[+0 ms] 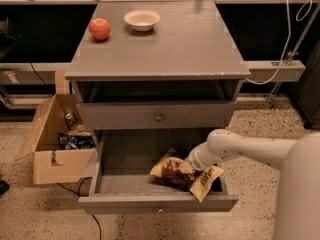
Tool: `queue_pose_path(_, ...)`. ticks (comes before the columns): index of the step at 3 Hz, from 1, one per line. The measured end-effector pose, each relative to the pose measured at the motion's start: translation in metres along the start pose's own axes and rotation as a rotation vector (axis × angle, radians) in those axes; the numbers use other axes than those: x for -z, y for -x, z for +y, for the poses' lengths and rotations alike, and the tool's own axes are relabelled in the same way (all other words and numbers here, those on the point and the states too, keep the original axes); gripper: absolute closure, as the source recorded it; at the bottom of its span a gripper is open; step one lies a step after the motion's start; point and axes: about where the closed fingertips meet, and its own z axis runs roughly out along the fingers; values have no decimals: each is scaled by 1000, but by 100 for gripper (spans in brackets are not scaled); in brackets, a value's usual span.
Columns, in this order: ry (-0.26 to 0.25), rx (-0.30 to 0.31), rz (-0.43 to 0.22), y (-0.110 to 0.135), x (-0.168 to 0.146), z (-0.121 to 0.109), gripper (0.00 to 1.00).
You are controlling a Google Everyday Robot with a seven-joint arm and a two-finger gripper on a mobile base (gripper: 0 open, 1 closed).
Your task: Pick brown chip bag from middle drawer and place on counter
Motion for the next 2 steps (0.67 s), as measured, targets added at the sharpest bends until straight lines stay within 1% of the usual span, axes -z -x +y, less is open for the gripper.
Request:
queue_pose_path(1,22,58,-250,40,62,21,99)
queue_pose_path(2,74,112,-434,62,116,44,100)
